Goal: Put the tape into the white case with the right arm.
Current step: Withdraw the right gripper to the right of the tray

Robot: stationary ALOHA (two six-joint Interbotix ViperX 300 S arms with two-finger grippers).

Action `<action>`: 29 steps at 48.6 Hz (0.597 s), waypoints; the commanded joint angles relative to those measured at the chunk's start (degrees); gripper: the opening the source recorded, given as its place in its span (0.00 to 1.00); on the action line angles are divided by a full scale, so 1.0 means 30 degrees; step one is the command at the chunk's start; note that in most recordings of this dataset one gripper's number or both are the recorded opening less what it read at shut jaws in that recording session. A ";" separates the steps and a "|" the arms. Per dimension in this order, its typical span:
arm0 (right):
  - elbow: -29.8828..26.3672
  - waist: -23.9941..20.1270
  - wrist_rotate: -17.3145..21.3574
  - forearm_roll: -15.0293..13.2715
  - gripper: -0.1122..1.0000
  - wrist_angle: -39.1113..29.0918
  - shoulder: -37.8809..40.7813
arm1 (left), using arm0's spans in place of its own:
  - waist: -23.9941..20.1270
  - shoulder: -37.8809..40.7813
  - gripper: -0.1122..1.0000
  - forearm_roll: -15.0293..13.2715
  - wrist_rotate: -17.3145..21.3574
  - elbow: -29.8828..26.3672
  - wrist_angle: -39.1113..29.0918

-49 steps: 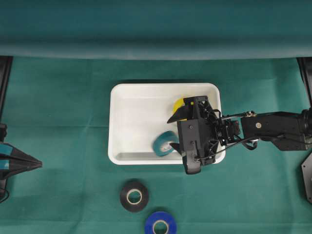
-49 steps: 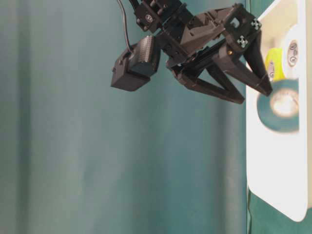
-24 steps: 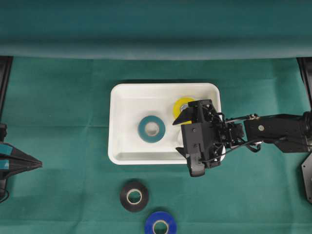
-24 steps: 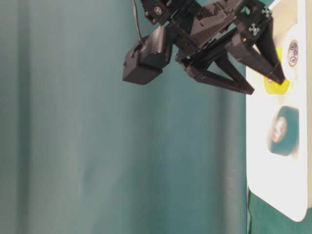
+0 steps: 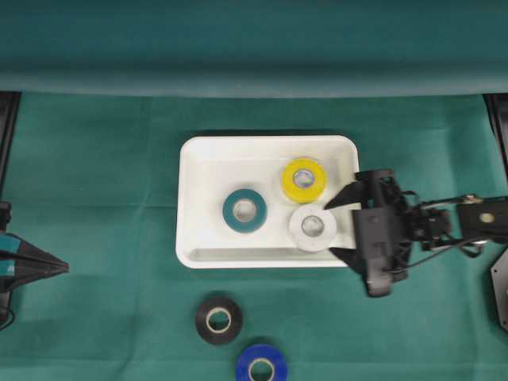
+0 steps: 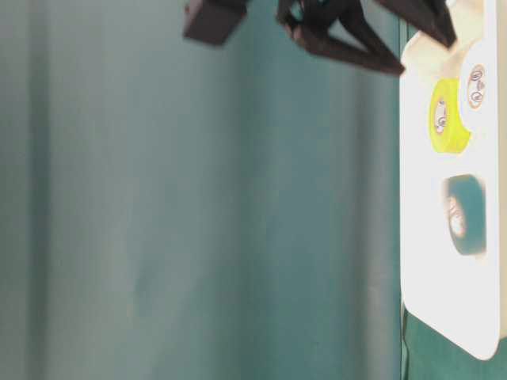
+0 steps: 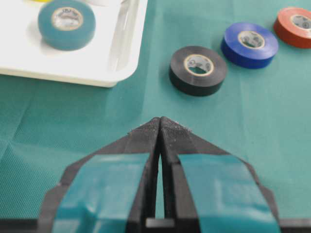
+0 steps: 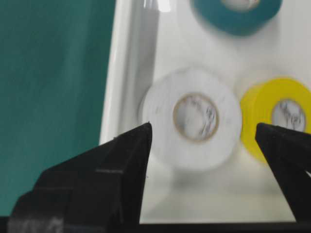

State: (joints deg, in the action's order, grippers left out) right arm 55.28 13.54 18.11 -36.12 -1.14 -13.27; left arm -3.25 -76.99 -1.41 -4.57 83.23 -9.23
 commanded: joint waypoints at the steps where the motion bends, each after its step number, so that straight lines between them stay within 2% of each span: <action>1: 0.0732 0.0029 0.0029 0.0029 0.70 0.0264 -0.1172 | -0.0059 0.0146 0.10 -0.0029 0.0000 -0.0205 0.0146; 15: 0.2783 0.0029 0.0439 0.0059 0.69 0.0498 -0.2695 | -0.0059 0.0146 0.10 -0.0029 0.0029 -0.0205 0.0146; 29: 0.3076 -0.0205 0.1201 0.0059 0.69 0.0557 -0.3457 | -0.0059 0.0146 0.10 -0.0029 0.0029 -0.0205 0.0146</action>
State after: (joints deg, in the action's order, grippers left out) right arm 64.95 13.45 21.45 -36.12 0.00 -22.94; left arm -3.25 -76.99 -1.41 -4.57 83.23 -9.23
